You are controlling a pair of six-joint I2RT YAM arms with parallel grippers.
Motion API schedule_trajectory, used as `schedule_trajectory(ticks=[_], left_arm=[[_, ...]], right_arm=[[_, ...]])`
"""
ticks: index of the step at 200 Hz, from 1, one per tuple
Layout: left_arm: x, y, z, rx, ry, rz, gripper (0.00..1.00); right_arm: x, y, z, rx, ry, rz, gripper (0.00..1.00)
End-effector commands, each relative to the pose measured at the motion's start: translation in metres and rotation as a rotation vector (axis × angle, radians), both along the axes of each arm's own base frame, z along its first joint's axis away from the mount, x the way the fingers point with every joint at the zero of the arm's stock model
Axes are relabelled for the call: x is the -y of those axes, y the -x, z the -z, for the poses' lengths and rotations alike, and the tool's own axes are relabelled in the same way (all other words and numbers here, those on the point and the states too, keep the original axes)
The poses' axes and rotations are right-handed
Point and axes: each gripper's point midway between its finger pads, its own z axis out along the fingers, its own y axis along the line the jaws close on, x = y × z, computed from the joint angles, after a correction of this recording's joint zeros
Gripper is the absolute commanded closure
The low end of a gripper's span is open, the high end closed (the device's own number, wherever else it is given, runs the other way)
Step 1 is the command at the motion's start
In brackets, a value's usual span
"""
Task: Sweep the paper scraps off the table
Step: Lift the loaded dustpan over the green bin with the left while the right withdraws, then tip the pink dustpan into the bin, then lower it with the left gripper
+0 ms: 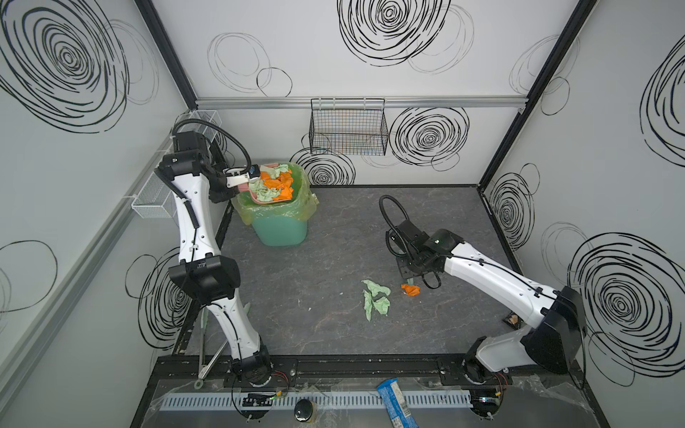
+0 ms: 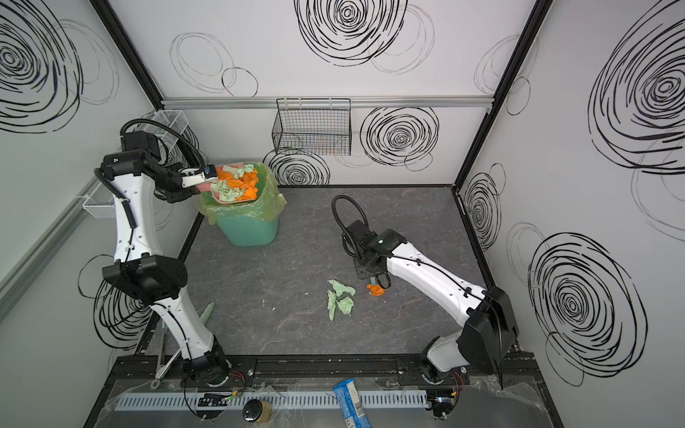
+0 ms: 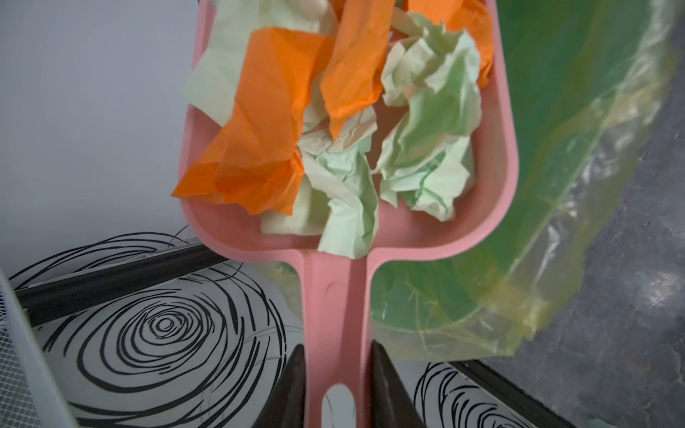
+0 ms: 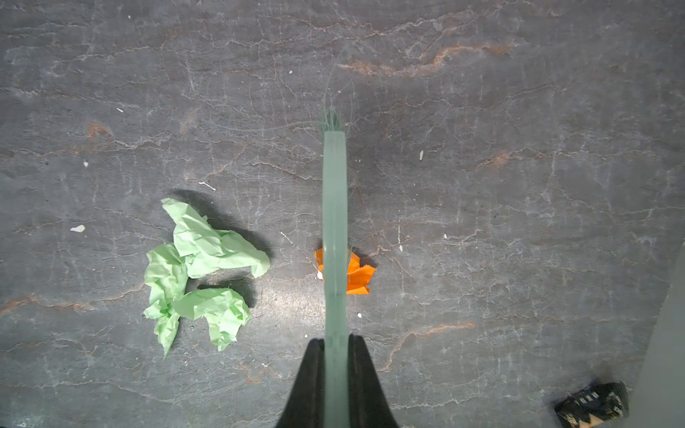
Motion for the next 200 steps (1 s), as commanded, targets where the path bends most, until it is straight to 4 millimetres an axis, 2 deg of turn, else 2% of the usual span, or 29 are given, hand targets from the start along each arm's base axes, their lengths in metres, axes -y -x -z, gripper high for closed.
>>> schedule_trajectory(ticks=[1,50,82,150,170,186,200], left_arm=[[-0.021,-0.007,-0.017,0.041,-0.208,-0.008,1.0],[-0.031,-0.005,-0.035,0.081,-0.435,-0.025,1.0],[-0.027,0.0,-0.05,0.158,-0.544,-0.016,1.0],[-0.02,0.002,-0.108,0.335,-0.594,-0.039,1.0],[-0.011,0.015,-0.13,0.396,-0.539,-0.028,1.0],[0.008,0.036,-0.146,0.421,-0.436,0.01,1.0],[0.031,0.06,-0.149,0.412,-0.336,0.061,1.0]], right_arm=[[0.003,-0.001,-0.007,0.032,-0.004,0.013,1.0],[0.002,0.0,-0.007,0.04,-0.011,0.013,1.0],[0.003,0.0,-0.009,0.048,-0.01,0.014,1.0],[0.002,-0.002,-0.009,0.055,-0.012,0.015,1.0],[0.005,-0.003,-0.015,0.072,-0.005,0.025,1.0],[0.009,-0.007,-0.025,0.105,-0.002,0.043,1.0],[0.011,-0.01,-0.036,0.14,-0.012,0.056,1.0]])
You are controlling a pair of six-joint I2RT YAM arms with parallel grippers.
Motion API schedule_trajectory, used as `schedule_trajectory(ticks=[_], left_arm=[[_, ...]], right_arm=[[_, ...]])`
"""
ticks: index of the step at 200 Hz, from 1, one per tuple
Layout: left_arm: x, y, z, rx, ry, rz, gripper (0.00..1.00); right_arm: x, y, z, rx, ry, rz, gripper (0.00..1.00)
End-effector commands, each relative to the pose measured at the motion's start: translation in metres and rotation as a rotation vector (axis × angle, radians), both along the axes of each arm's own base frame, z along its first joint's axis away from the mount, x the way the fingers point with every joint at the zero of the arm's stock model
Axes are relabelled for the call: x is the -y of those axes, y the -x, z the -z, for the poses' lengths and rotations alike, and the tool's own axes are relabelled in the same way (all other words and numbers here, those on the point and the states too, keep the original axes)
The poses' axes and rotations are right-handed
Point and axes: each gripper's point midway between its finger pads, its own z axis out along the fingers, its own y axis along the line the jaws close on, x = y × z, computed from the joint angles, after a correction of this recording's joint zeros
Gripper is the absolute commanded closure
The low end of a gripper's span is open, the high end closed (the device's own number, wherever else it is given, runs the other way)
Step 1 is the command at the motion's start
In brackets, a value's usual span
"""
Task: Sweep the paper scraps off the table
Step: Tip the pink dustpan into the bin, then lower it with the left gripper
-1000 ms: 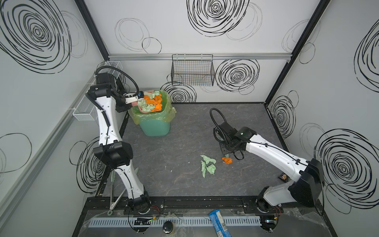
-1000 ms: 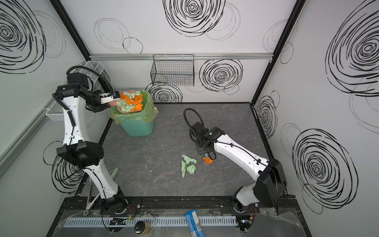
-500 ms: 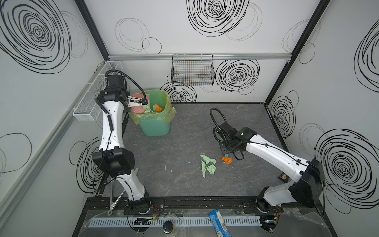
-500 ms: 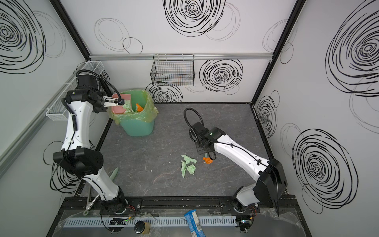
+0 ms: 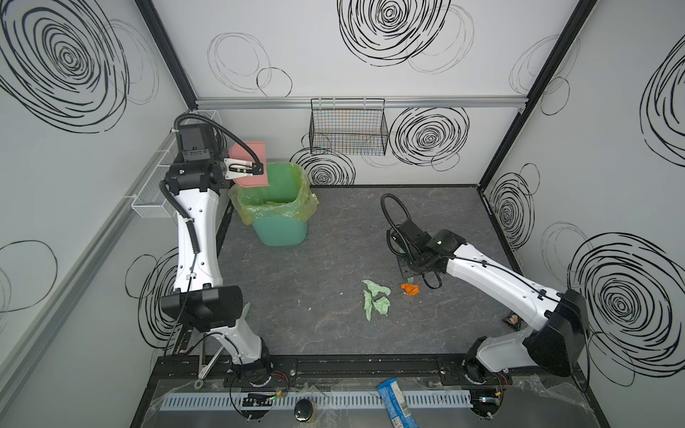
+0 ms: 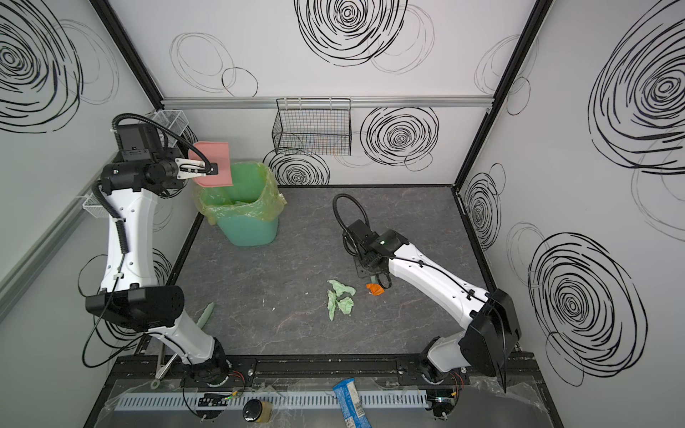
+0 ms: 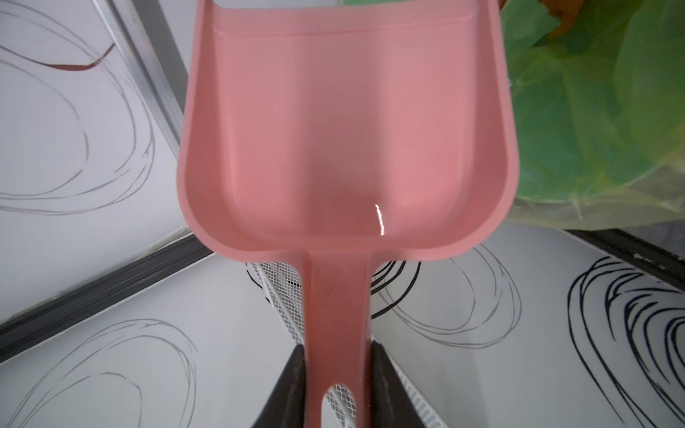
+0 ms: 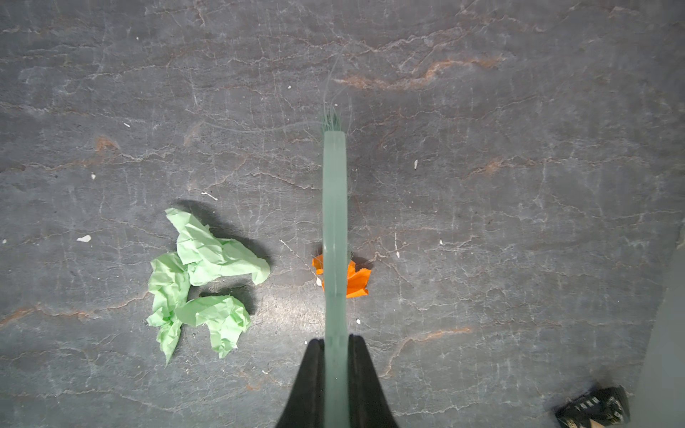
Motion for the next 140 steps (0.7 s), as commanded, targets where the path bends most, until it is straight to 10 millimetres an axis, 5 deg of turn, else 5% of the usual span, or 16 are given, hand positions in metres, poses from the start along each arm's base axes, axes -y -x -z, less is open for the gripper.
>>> schedule_trajectory(ticks=[1,31,74,108,140], left_arm=[[0.039,0.049,-0.043,0.075,0.13,0.114,1.0],[0.085,0.1,-0.021,0.005,0.281,0.231,1.0],[0.135,0.146,0.063,-0.168,0.442,0.312,1.0],[0.164,0.169,0.152,-0.33,0.519,0.324,1.0],[0.182,0.185,0.22,-0.435,0.546,0.317,1.0]], right_arm=[[0.009,-0.007,-0.029,0.098,-0.008,0.045,1.0],[0.015,-0.018,-0.056,0.194,-0.034,0.079,1.0],[0.035,-0.022,-0.089,0.317,-0.029,0.117,1.0],[0.073,-0.015,-0.079,0.271,0.106,0.192,1.0],[0.087,-0.007,-0.059,0.227,0.144,0.223,1.0]])
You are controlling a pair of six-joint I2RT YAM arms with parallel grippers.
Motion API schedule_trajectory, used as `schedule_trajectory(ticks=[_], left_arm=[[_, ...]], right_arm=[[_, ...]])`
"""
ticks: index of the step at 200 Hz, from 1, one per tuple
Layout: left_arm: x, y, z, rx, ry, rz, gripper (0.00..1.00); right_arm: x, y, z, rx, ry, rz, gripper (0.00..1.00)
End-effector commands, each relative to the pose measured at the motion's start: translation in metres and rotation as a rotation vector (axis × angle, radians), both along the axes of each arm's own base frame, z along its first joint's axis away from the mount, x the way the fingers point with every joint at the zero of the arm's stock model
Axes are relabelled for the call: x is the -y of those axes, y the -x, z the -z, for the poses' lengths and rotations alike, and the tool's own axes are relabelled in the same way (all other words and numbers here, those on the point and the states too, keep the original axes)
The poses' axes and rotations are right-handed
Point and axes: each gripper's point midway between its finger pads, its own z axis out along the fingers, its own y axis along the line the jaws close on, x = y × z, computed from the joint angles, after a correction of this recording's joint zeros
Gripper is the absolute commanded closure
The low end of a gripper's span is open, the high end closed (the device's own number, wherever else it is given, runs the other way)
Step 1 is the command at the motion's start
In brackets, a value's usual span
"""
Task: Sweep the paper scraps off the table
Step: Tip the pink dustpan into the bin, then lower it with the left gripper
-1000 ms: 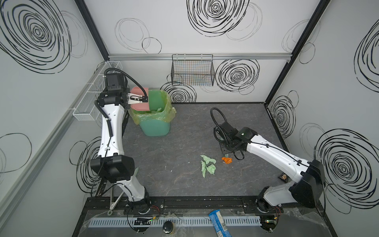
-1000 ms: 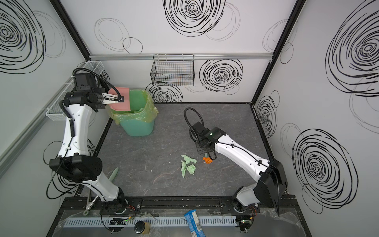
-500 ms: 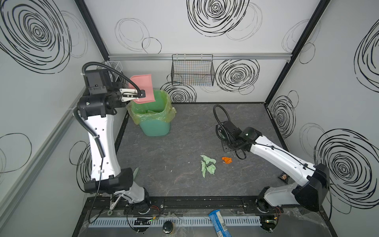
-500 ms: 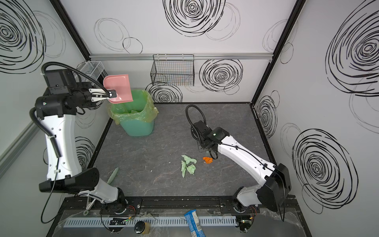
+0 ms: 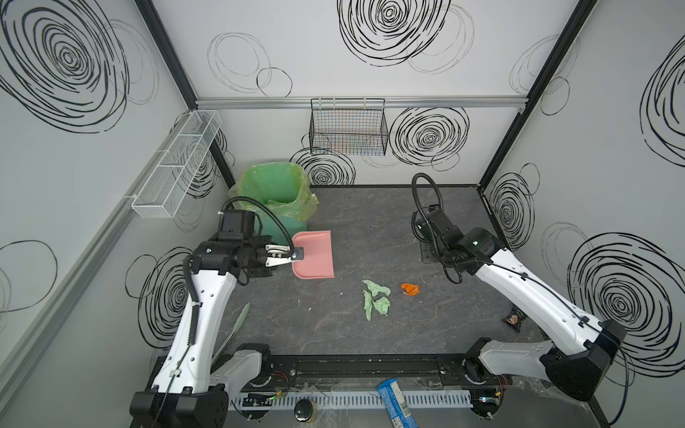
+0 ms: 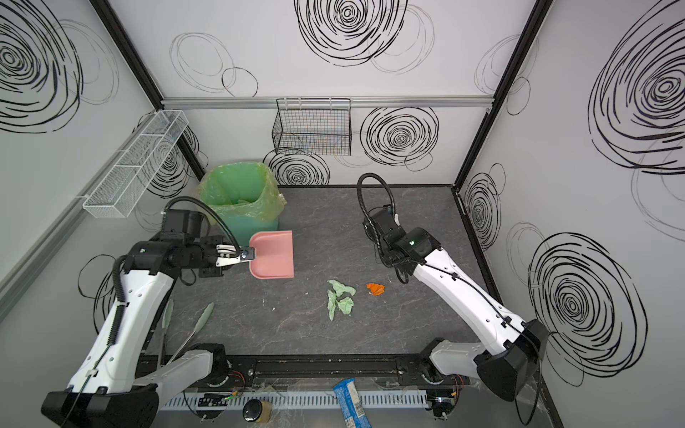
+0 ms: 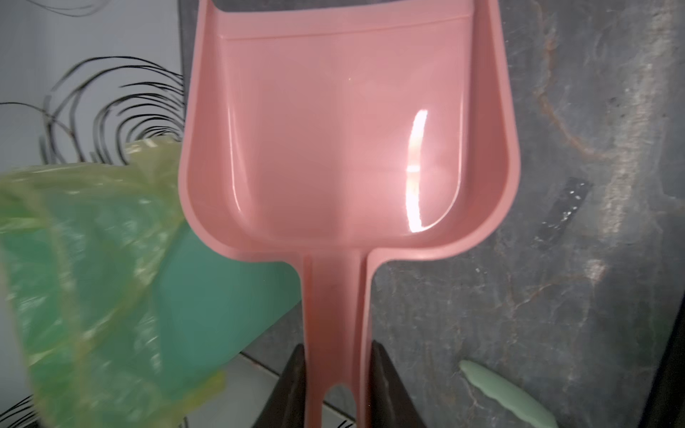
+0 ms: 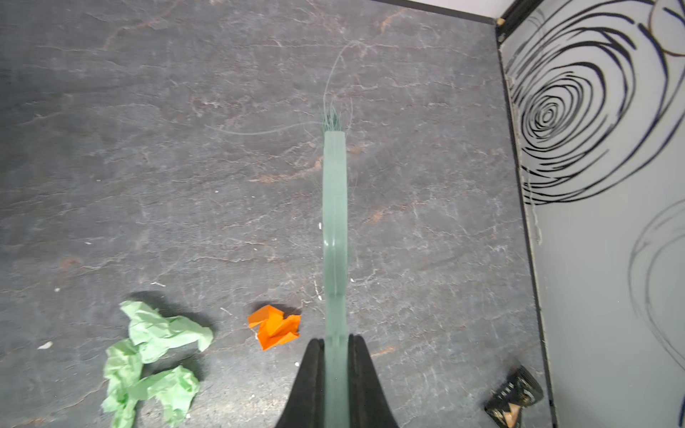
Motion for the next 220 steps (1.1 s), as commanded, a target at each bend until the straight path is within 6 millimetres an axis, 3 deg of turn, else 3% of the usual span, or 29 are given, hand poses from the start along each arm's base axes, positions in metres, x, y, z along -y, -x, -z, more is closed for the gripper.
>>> schedule_trajectory(ticks=[1,54,86,138,220], left_arm=[[0.014,-0.001,0.016,0.031,0.048,-0.016,1.0],[0.022,0.013,0.092,-0.103,0.055,-0.027,1.0],[0.021,0.016,0.12,-0.129,0.039,-0.042,1.0],[0.025,0.016,0.128,-0.145,0.04,-0.044,1.0],[0.034,0.02,0.136,-0.166,0.057,-0.037,1.0]], right_arm=[[0.024,0.012,0.012,-0.036,0.073,0.06,1.0],[0.04,0.021,0.037,-0.114,0.133,0.098,1.0],[0.043,0.025,0.048,-0.148,0.138,0.101,1.0],[0.045,0.039,0.075,-0.268,0.165,0.115,1.0],[0.034,0.049,0.096,-0.34,0.121,0.11,1.0]])
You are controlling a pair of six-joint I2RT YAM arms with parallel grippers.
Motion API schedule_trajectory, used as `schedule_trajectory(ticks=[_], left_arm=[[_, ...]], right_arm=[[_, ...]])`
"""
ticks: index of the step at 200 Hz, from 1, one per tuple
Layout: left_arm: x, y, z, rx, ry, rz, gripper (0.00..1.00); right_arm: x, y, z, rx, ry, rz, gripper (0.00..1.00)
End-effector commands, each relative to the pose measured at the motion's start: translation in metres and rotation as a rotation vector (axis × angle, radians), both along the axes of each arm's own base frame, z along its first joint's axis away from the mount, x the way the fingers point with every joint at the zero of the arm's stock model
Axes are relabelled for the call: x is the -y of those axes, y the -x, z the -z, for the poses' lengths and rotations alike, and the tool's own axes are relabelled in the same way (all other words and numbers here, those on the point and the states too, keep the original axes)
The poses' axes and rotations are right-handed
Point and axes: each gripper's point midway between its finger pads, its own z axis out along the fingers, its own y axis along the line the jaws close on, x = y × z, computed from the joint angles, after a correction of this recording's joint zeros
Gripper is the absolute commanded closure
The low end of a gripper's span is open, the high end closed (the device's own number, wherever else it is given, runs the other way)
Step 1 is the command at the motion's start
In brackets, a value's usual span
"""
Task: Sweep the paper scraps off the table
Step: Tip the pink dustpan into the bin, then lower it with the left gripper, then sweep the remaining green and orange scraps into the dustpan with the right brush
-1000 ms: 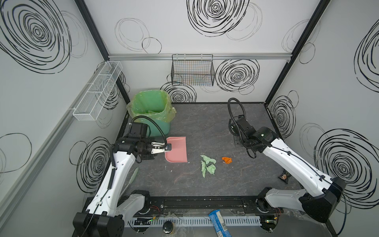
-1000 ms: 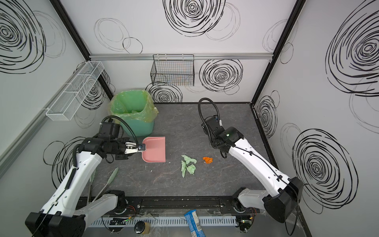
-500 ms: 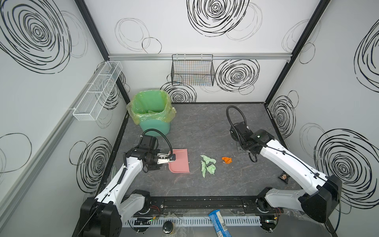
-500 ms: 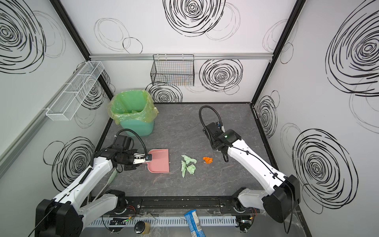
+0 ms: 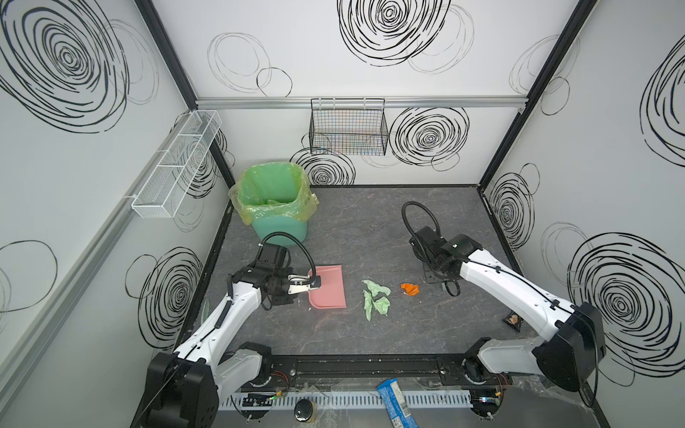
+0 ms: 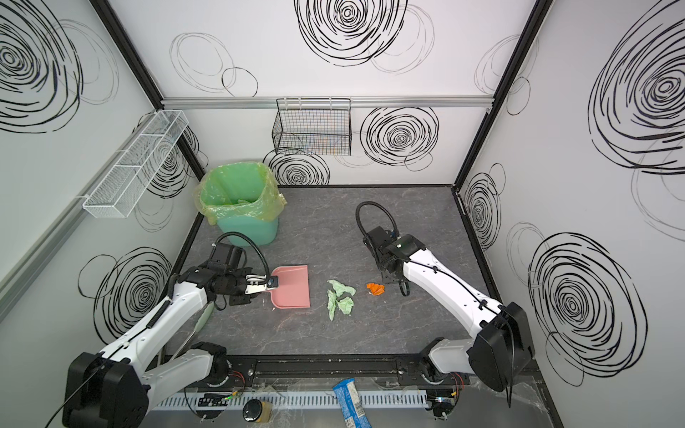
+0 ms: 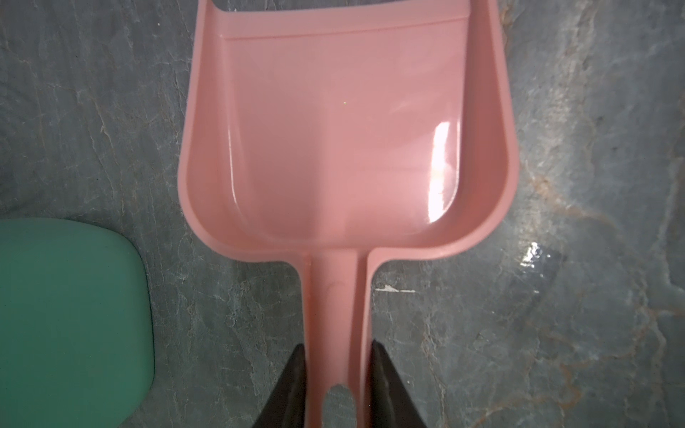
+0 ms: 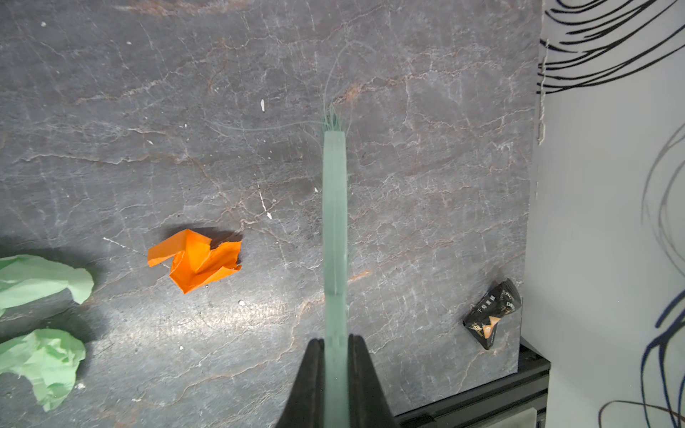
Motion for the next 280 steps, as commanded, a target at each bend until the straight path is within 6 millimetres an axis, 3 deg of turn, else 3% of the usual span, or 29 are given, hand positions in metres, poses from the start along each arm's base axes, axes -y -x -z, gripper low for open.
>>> schedule_trajectory(ticks=[1,50,83,199,280], left_arm=[[0.005,0.001,0.005,-0.008,0.021,-0.004,1.0],[0.012,0.004,0.004,-0.011,0.041,-0.001,1.0],[0.016,0.009,0.006,-0.018,0.057,0.001,1.0],[0.051,0.026,0.032,-0.087,0.073,0.043,1.0],[0.074,0.021,0.036,-0.098,0.088,0.072,1.0]], right_arm=[[0.003,0.009,0.007,-0.035,0.011,0.019,1.0],[-0.004,0.021,0.017,-0.074,-0.004,0.019,1.0],[-0.01,0.033,0.037,-0.137,0.029,0.019,1.0],[-0.115,0.038,0.059,-0.175,-0.174,-0.183,1.0],[-0.196,0.047,0.046,-0.184,-0.34,-0.341,1.0]])
